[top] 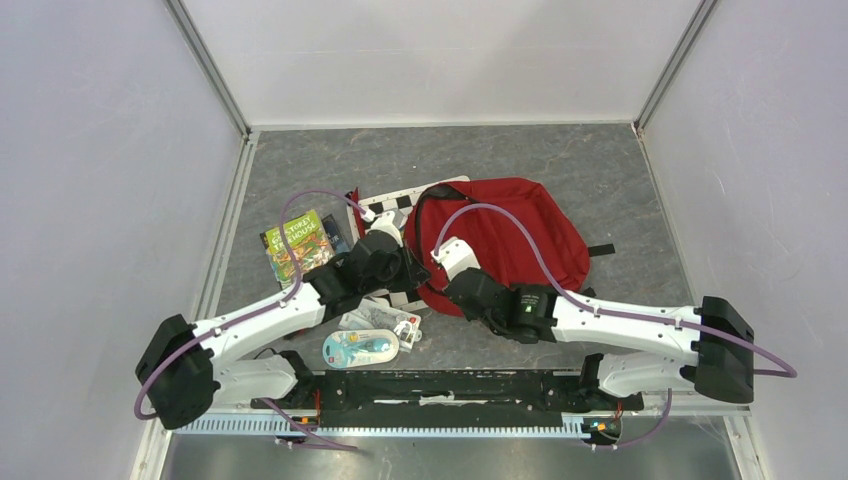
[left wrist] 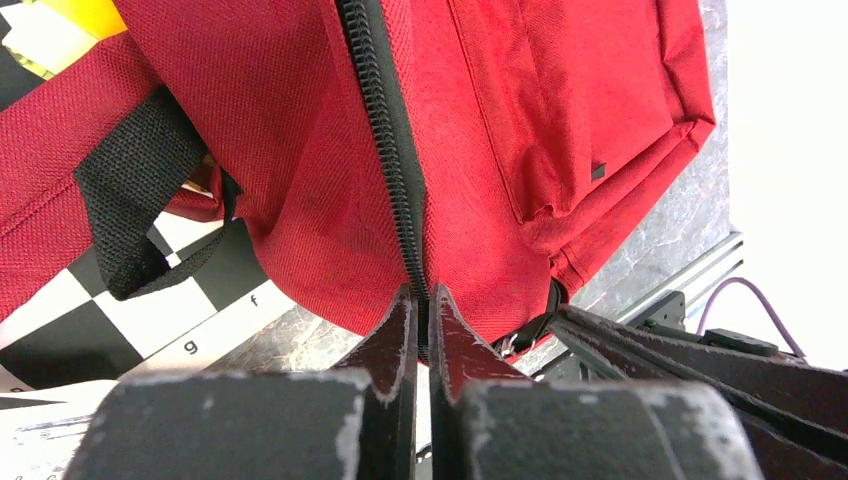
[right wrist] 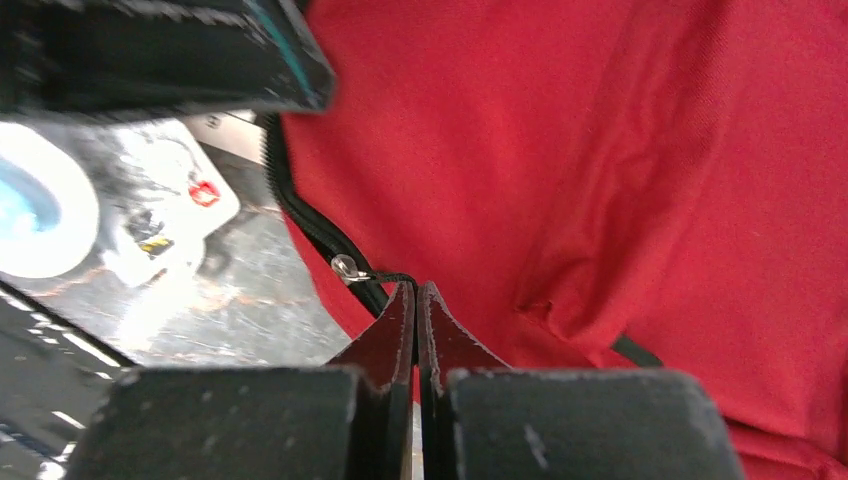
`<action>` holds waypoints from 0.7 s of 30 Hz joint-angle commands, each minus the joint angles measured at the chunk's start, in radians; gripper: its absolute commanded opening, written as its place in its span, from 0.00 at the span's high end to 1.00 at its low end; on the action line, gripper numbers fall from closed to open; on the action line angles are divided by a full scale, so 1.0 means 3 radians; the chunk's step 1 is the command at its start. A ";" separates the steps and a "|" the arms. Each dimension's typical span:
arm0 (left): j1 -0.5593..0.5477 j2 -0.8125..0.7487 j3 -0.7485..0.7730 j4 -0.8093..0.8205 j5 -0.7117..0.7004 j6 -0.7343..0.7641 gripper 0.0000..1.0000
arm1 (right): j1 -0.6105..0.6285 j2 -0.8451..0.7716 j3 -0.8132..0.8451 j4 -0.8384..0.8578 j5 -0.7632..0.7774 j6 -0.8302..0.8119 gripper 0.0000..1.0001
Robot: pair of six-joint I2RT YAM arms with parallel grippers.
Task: Pack the student bag
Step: Unzip the student bag at the center of the board.
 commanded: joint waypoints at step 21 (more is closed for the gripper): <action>0.0701 -0.0487 -0.0173 -0.0045 0.0404 0.0282 0.98 | -0.0156 0.0016 -0.0389 -0.1020 0.0463 0.0631 1.00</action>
